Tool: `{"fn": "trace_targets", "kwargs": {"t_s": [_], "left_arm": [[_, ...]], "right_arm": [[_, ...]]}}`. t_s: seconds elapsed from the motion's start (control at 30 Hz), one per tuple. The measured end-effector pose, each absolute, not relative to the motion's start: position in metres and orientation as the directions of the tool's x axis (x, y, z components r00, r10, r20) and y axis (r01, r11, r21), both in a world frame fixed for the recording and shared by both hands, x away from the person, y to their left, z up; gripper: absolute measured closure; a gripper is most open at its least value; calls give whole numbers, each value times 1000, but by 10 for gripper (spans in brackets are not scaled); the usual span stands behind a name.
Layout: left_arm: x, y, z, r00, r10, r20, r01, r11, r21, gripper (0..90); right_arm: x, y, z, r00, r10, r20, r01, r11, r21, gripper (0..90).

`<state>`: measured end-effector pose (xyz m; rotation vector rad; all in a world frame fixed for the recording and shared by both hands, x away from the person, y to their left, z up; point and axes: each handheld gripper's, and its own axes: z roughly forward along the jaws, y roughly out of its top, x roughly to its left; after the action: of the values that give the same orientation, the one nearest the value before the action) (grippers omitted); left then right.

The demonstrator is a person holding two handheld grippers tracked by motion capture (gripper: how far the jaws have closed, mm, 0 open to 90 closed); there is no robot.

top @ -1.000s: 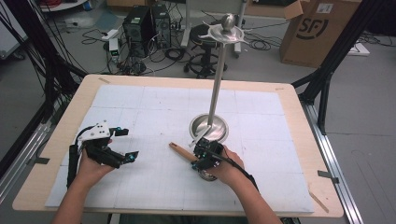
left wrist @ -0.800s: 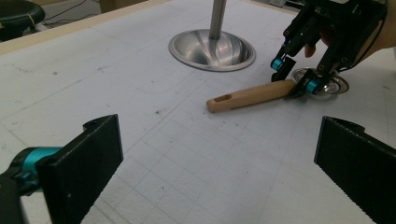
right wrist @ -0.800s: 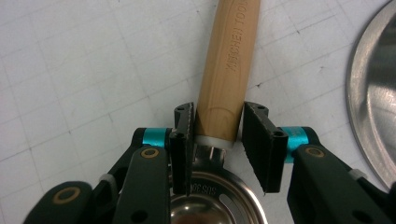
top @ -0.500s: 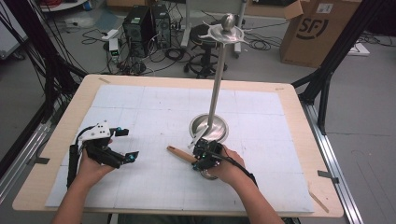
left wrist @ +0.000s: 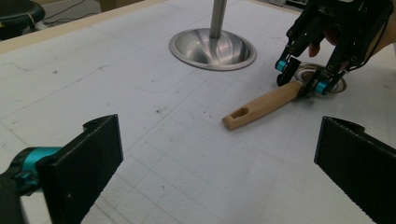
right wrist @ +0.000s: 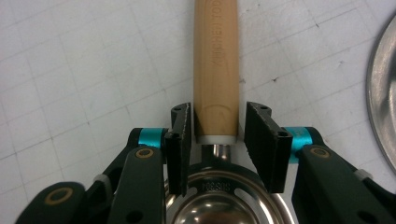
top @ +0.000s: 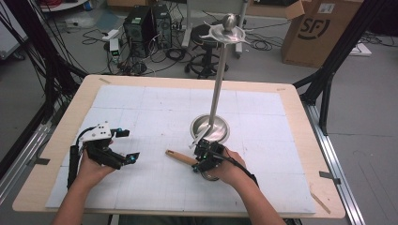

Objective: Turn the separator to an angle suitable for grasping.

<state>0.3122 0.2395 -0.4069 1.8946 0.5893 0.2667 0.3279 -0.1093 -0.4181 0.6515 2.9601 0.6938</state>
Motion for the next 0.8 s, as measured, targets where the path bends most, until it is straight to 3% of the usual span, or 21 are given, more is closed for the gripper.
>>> {"fn": "trace_targets", "kwargs": {"t_s": [0.17, 0.37, 0.8], "left_arm": [[313, 240, -407, 851, 517, -94, 276, -287, 917, 17], [312, 239, -407, 852, 516, -87, 273, -297, 915, 17], [312, 240, -406, 850, 519, -86, 272, -294, 916, 17]], "right_arm": [[323, -102, -417, -911, 413, 15, 385, 834, 397, 604], [322, -97, -416, -917, 398, -9, 367, 853, 372, 657], [324, -97, -415, -922, 388, 11, 365, 857, 364, 689]]}}
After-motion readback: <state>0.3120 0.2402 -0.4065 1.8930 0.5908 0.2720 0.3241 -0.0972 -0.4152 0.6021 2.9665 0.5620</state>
